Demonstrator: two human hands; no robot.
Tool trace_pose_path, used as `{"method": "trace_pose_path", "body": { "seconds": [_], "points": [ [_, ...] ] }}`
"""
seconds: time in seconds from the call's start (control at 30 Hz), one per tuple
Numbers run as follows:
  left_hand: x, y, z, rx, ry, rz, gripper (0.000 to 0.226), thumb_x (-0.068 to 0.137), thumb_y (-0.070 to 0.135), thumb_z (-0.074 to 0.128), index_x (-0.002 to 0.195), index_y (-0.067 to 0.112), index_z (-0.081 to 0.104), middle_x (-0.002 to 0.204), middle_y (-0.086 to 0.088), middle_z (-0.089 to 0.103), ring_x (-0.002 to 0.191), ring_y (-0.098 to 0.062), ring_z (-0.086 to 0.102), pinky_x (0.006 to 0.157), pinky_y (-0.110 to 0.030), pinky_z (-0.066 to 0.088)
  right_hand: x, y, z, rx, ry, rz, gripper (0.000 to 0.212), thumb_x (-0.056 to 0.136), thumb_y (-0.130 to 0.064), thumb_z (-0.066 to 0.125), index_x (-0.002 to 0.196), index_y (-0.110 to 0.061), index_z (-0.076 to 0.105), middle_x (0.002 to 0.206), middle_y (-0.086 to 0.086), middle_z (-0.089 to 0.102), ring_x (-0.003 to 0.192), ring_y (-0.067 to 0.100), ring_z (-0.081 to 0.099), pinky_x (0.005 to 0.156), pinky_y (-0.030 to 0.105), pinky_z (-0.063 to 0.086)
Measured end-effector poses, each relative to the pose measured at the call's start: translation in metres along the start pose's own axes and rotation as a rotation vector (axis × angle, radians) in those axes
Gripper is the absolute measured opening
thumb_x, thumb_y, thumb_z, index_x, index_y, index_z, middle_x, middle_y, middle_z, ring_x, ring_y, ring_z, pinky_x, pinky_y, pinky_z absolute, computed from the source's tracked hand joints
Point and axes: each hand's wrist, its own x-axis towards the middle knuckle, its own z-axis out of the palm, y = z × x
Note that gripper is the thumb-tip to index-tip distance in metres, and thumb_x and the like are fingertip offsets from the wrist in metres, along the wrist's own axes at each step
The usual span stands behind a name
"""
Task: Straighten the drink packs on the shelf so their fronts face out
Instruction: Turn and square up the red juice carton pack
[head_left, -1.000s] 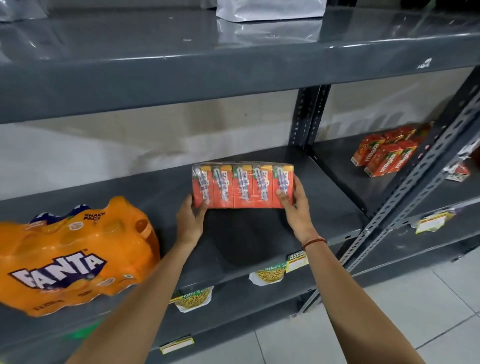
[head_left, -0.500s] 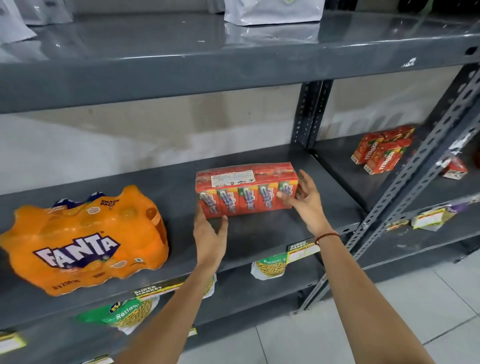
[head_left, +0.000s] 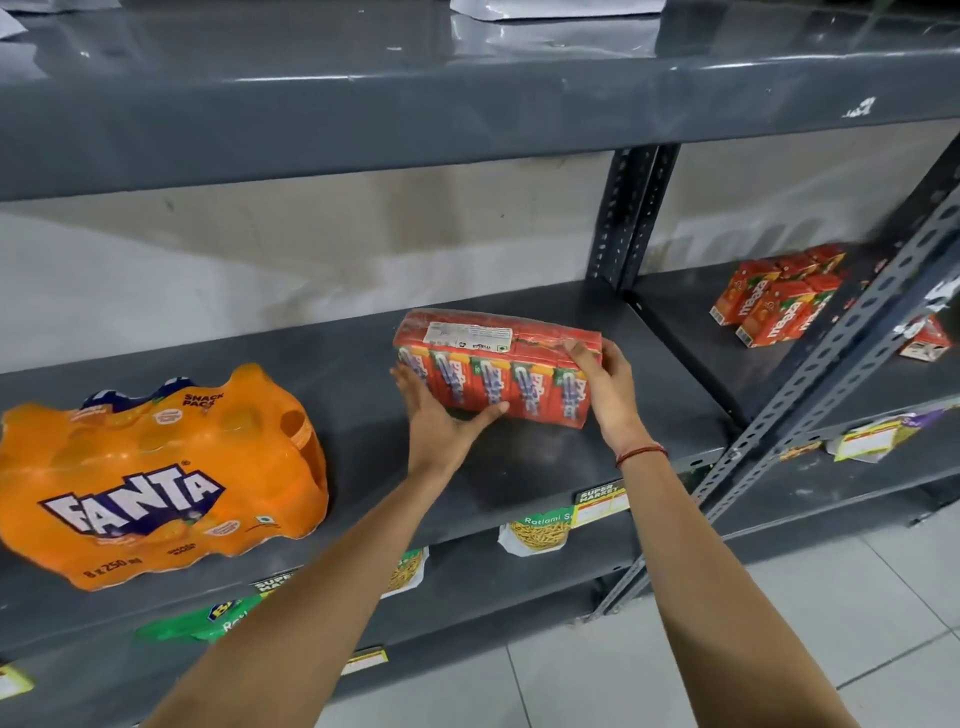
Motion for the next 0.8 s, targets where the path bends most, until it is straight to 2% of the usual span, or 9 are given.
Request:
{"method": "trace_pose_path", "body": {
  "seconds": [0.17,0.27,0.33,0.4,0.5,0.57,0.67,0.73,0.8],
  "points": [
    [0.033,0.002,0.000,0.060,-0.070,0.085,0.125,0.062,0.055,0.078,0.149,0.016,-0.002,0.159,-0.010,0.003,0.146,-0.027,0.008,0.117,-0.053,0.012,-0.032,0.011,0.010,0.009,0.194,-0.118,0.034,0.084,-0.041,0.067,0.112,-0.026,0.055,0.109,0.006,0.069,0.092,0.018,0.071,0.081,0.036,0.059],
    [0.035,0.007,0.001,0.159,0.011,0.082,0.114,0.063,0.057,0.076,0.148,0.015,0.013,0.157,-0.010,0.017,0.144,-0.027,0.018,0.115,-0.049,0.019,-0.053,0.009,0.016,0.035,0.234,-0.127,0.059,0.076,-0.061,0.066,0.121,-0.024,0.053,0.115,0.002,0.067,0.099,0.016,0.069,0.087,0.038,0.058],
    [0.018,0.012,0.005,0.082,0.084,0.152,0.090,0.070,0.051,0.074,0.140,0.013,0.033,0.142,-0.010,0.043,0.131,-0.025,0.041,0.108,-0.042,0.034,-0.067,0.013,0.019,0.007,0.282,-0.157,0.062,0.076,-0.068,0.059,0.119,-0.024,0.056,0.113,-0.002,0.067,0.106,0.017,0.065,0.098,0.044,0.051],
    [-0.013,0.012,0.017,-0.005,0.030,0.259,0.063,0.079,0.039,0.070,0.132,0.015,0.045,0.127,-0.005,0.057,0.118,-0.018,0.054,0.102,-0.030,0.042,-0.081,0.020,0.022,-0.005,0.331,-0.207,0.055,0.084,-0.064,0.052,0.115,-0.020,0.059,0.105,-0.008,0.070,0.106,0.016,0.064,0.104,0.041,0.045],
    [-0.054,0.008,0.036,-0.062,-0.218,0.281,0.080,0.077,0.032,0.070,0.143,0.019,0.028,0.132,0.003,0.051,0.121,-0.005,0.049,0.101,-0.015,0.039,-0.094,0.027,0.027,0.030,0.391,-0.219,0.037,0.095,-0.050,0.044,0.102,-0.019,0.064,0.089,-0.014,0.071,0.088,0.001,0.065,0.078,0.013,0.050],
    [-0.059,0.004,0.038,-0.078,-0.307,0.249,0.097,0.071,0.035,0.076,0.147,0.022,0.016,0.134,0.010,0.048,0.121,0.002,0.045,0.100,-0.010,0.037,-0.097,0.026,0.027,0.052,0.417,-0.194,0.038,0.098,-0.045,0.040,0.088,-0.019,0.065,0.078,-0.011,0.068,0.075,-0.003,0.062,0.066,0.009,0.047],
    [-0.048,0.001,0.025,-0.028,-0.372,0.251,0.107,0.067,0.047,0.078,0.147,0.031,0.009,0.130,0.026,0.040,0.117,0.018,0.036,0.093,0.004,0.027,-0.097,0.022,0.026,0.081,0.436,-0.187,0.039,0.100,-0.039,0.038,0.072,-0.029,0.063,0.069,-0.018,0.068,0.071,-0.008,0.062,0.065,0.004,0.044],
    [-0.039,-0.003,0.014,0.012,-0.385,0.249,0.101,0.072,0.043,0.075,0.148,0.034,0.008,0.133,0.025,0.040,0.121,0.015,0.034,0.099,-0.002,0.027,-0.098,0.021,0.031,0.085,0.427,-0.191,0.039,0.100,-0.039,0.039,0.071,-0.032,0.064,0.069,-0.026,0.069,0.074,-0.008,0.065,0.066,0.002,0.044],
    [-0.025,-0.007,0.003,0.037,-0.411,0.278,0.093,0.077,0.035,0.072,0.149,0.026,0.014,0.139,0.013,0.044,0.127,0.004,0.039,0.106,-0.013,0.030,-0.102,0.021,0.039,0.087,0.404,-0.185,0.038,0.099,-0.043,0.039,0.074,-0.034,0.066,0.073,-0.029,0.070,0.078,-0.007,0.067,0.067,0.003,0.045]
  ]
}}
